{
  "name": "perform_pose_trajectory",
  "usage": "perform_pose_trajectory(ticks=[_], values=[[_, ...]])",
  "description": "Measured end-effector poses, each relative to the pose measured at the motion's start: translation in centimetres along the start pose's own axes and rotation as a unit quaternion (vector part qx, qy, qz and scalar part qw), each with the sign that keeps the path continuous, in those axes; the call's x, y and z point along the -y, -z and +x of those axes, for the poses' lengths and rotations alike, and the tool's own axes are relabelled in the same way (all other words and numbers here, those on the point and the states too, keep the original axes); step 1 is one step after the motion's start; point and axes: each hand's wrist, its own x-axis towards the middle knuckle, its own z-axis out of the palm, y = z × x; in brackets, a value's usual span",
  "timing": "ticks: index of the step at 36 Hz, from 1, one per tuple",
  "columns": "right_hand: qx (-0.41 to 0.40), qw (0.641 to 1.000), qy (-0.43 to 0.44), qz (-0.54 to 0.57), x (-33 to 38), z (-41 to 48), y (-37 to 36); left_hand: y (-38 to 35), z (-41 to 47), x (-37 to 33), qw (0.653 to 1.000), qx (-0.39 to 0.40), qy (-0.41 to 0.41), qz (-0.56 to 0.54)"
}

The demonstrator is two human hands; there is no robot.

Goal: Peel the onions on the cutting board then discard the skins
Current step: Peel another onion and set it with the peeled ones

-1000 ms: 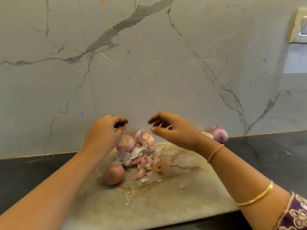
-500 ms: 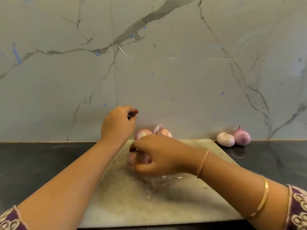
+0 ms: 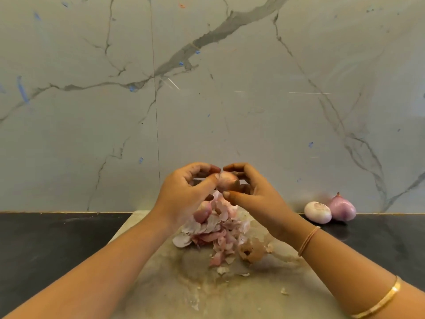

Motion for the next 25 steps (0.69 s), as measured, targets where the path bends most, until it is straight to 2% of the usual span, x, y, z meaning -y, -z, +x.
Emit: perform_pose_trajectory(ticks=[15,22,25], values=[[0.006,1.000,0.001,0.004,-0.36,-0.08,0.15,-0.51,-0.02,0.52,0.997,-0.040,-0.012,0.058],[-0.010,0.999,-0.030,0.010,-0.38,0.16,0.49,-0.09,-0.05,0.74,0.989,-0.057,-0.022,0.134],[-0.010,1.000,-0.025,0.009,-0.43,0.17,0.50,-0.22,-0.15,0.39,0.994,-0.034,-0.023,0.101]])
